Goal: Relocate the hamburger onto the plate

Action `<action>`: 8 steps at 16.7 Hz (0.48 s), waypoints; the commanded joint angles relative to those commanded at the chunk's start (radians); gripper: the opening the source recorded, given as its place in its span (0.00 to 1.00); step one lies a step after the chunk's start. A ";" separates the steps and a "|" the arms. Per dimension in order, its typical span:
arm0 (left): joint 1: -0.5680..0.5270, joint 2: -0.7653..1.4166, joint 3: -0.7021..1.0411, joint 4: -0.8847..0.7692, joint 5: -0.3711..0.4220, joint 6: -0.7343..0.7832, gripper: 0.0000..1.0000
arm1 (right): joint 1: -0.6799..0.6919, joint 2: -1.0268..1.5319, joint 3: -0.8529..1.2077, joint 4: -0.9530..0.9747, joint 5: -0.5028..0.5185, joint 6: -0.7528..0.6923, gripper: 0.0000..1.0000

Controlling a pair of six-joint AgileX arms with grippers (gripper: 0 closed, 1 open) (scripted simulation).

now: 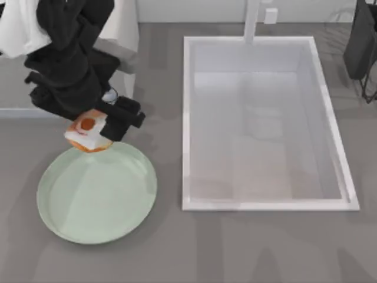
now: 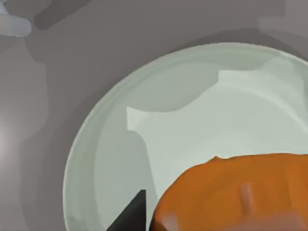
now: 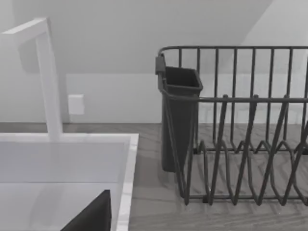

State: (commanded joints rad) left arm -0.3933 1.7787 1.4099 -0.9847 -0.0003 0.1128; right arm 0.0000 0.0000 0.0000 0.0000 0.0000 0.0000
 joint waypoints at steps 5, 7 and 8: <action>-0.019 0.035 -0.055 -0.010 -0.027 -0.359 0.00 | 0.000 0.000 0.000 0.000 0.000 0.000 1.00; -0.020 0.042 -0.076 -0.024 -0.037 -0.435 0.00 | 0.000 0.000 0.000 0.000 0.000 0.000 1.00; -0.019 0.040 -0.083 -0.026 -0.041 -0.458 0.00 | 0.000 0.000 0.000 0.000 0.000 0.000 1.00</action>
State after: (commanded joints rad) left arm -0.4122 1.8184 1.3271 -1.0112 -0.0409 -0.3455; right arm 0.0000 0.0000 0.0000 0.0000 0.0000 0.0000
